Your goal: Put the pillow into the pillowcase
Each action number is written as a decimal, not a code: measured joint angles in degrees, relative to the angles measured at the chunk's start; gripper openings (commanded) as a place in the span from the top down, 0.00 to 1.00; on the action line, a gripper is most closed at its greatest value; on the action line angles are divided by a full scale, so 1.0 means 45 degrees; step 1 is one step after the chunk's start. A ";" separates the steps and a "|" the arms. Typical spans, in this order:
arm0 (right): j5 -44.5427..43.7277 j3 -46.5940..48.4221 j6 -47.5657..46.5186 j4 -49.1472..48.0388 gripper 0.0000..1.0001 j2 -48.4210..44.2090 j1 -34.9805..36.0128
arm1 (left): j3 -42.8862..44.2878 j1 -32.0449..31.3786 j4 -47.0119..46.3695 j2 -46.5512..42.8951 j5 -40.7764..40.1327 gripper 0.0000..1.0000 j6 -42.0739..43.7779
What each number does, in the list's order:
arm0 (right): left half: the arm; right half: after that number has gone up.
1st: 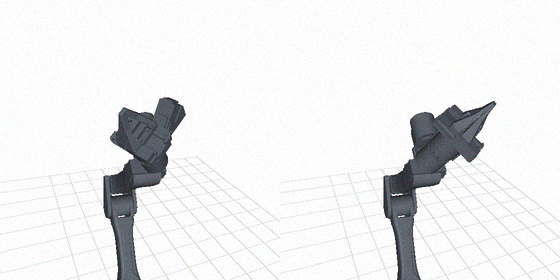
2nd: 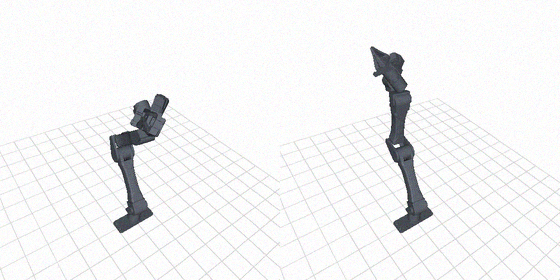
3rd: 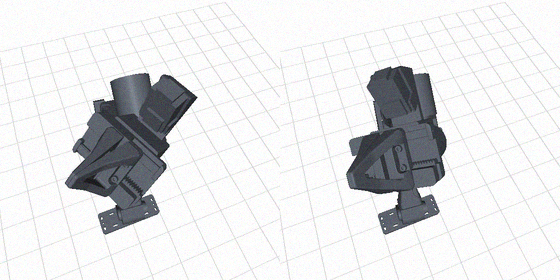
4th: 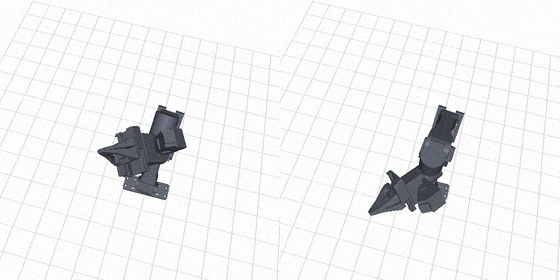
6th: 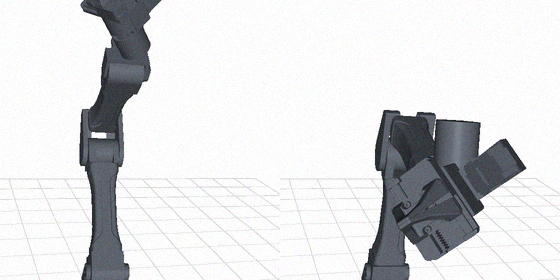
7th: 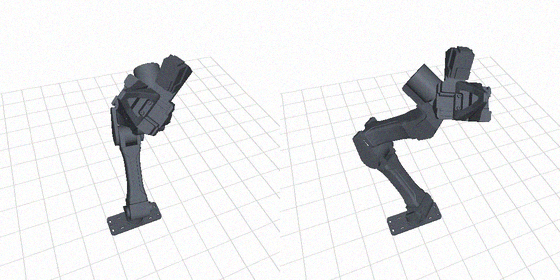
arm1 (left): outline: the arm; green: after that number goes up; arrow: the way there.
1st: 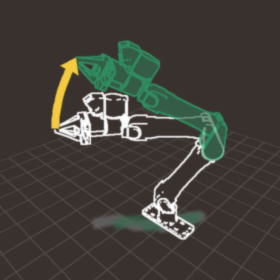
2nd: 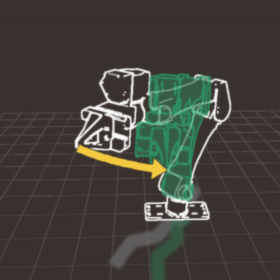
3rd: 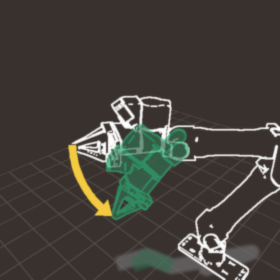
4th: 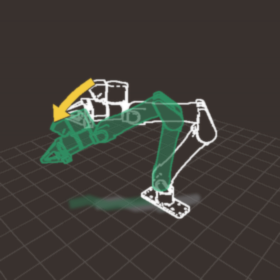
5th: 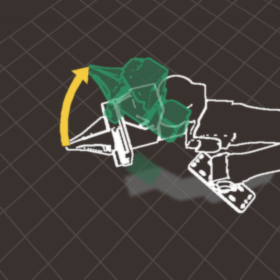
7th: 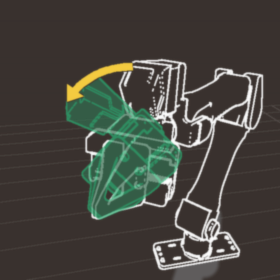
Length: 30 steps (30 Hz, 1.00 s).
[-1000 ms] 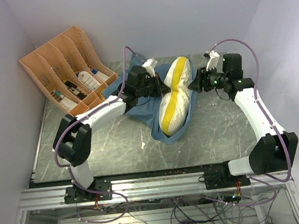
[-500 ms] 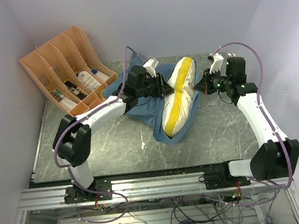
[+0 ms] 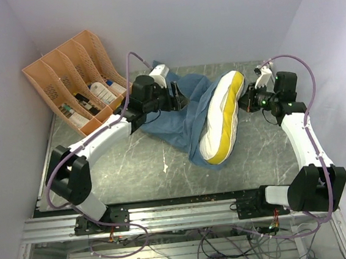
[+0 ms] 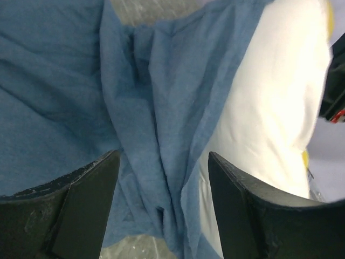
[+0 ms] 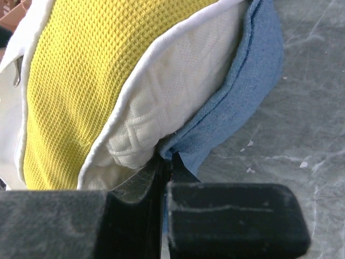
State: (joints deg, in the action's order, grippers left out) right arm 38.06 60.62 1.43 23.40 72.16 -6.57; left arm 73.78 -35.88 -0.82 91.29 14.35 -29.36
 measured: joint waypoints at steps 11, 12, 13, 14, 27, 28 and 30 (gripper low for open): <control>0.0505 0.0000 0.0146 -0.0267 1.00 0.0000 0.0000 | -0.0015 -0.1185 0.0131 0.1603 0.0763 0.33 0.0204; 0.0554 0.0000 0.0165 -0.0282 1.00 0.0000 0.0000 | 0.0204 -0.1336 0.0248 0.1807 0.0709 0.35 0.0287; 0.0568 0.0000 0.0175 -0.0282 1.00 0.0000 0.0000 | 0.0427 -0.1452 0.0398 0.2006 0.0646 0.36 0.0355; 0.0588 0.0005 0.0189 -0.0282 1.00 0.0000 0.0000 | 0.0627 -0.1515 0.0549 0.2176 0.0583 0.38 0.0437; 0.0869 0.0005 0.0257 -0.0321 1.00 0.0000 -0.0005 | 0.2467 -0.1671 0.1535 0.3633 0.0913 0.93 0.0699; 0.0947 0.0005 0.0282 -0.0374 1.00 0.0000 -0.0005 | 0.2705 -0.1695 0.1685 0.3711 0.1015 0.93 0.0850; 0.1103 0.0112 0.0359 -0.0466 1.00 0.0034 -0.0005 | 0.3298 -0.1705 0.2132 0.3793 0.1049 0.93 0.0971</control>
State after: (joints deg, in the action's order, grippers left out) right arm 43.03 61.12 3.05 21.30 72.31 -6.59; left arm 88.62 -43.55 8.78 108.36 19.07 -24.99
